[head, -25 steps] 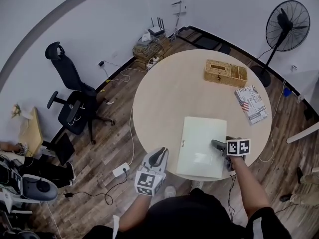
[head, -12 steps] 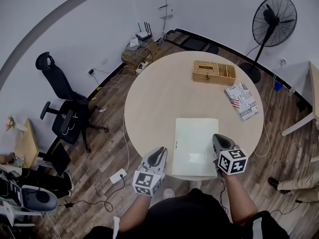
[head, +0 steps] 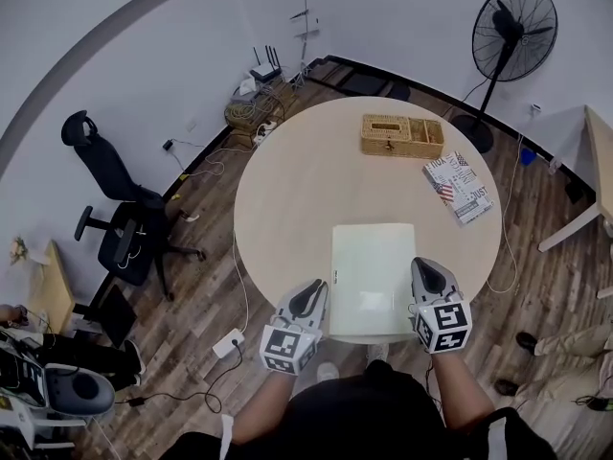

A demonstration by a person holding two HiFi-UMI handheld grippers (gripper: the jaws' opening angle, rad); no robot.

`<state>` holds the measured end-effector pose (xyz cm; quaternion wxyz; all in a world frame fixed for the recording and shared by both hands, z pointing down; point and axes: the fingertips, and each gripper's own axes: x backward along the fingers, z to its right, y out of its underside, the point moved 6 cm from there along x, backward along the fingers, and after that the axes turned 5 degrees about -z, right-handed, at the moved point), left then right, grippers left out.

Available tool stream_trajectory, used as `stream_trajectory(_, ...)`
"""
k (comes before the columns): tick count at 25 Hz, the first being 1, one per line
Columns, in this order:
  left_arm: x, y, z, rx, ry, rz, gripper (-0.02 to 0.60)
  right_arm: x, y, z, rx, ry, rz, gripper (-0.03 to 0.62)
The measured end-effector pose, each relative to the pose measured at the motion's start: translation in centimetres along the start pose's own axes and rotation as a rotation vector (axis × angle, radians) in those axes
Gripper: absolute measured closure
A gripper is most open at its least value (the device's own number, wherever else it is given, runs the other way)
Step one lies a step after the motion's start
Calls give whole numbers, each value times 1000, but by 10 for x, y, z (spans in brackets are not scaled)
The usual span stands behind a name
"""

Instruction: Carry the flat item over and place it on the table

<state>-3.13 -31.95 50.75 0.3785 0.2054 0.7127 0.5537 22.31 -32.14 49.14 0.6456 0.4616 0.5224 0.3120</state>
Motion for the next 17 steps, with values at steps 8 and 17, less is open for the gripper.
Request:
stream_trajectory(8, 1, 1, 1, -6, 1, -9, 546, 9, 2, 0, 46, 29, 11, 595)
stream_trajectory(17, 3, 3, 6, -19, -3, -19, 546, 10, 3, 2, 69, 21, -4, 595)
